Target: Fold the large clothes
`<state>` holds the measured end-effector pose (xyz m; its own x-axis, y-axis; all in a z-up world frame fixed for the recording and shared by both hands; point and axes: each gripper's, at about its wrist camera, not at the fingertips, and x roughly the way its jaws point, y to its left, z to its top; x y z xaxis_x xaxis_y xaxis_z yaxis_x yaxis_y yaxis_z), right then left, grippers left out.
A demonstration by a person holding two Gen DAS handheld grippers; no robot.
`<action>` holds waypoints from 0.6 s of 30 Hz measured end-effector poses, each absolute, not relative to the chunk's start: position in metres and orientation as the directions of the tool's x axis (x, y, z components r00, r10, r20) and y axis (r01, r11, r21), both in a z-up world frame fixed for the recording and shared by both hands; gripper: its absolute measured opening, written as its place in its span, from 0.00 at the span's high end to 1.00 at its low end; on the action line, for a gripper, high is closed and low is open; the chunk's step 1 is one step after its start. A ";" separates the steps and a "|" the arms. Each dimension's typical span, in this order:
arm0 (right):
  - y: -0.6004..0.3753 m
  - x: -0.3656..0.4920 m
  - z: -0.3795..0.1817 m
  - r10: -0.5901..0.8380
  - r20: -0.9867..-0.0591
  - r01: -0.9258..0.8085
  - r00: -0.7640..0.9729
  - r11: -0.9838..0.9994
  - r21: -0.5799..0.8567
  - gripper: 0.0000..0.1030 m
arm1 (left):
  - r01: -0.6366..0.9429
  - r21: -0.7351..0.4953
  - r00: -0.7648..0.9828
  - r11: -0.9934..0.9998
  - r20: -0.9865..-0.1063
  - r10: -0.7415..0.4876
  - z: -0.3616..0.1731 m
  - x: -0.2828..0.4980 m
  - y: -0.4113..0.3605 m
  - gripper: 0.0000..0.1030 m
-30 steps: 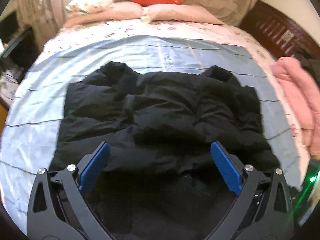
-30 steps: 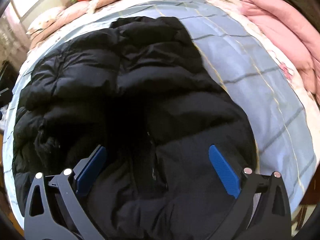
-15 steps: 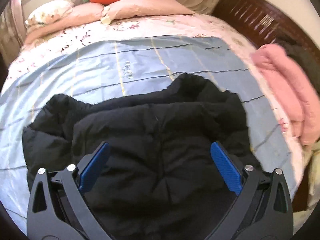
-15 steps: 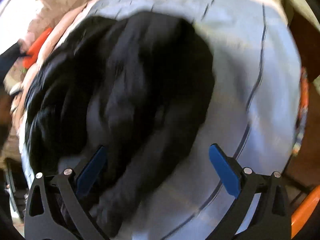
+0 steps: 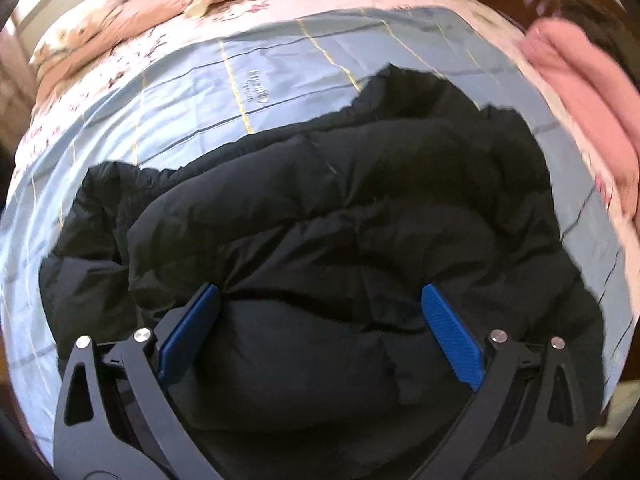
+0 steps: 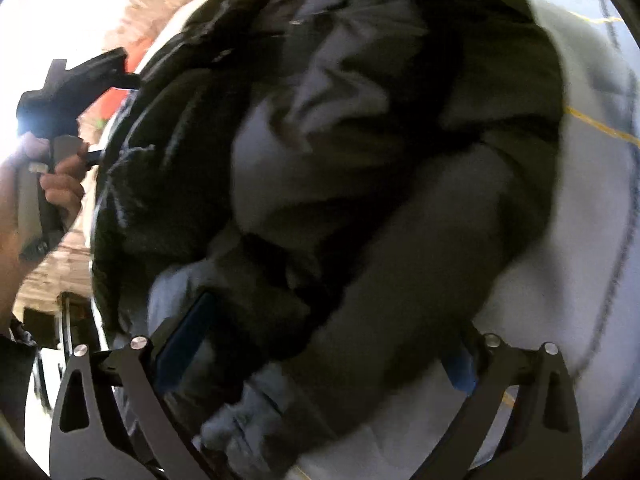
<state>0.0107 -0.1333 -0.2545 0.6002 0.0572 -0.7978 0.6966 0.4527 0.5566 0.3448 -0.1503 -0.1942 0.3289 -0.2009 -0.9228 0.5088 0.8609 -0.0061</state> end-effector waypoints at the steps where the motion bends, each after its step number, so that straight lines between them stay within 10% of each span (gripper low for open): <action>1: -0.135 0.013 -0.257 0.052 -0.789 0.692 0.612 0.447 0.567 0.18 | 0.522 -0.004 0.326 0.853 -0.923 -0.204 -0.195 0.344 -0.150 0.02; 4: -0.139 0.015 -0.265 0.083 -0.756 0.664 0.649 0.424 0.616 0.61 | 0.530 -0.012 0.319 0.848 -0.924 -0.212 -0.194 0.346 -0.143 0.02; 7: -0.150 0.020 -0.267 0.120 -0.725 0.641 0.678 0.388 0.663 0.79 | 0.538 -0.012 0.307 0.843 -0.929 -0.209 -0.197 0.349 -0.141 0.02; 18: -0.151 0.043 -0.205 0.143 -0.721 0.571 0.678 0.514 0.640 0.91 | 0.620 -0.005 0.236 0.785 -0.952 -0.193 -0.202 0.358 -0.142 0.02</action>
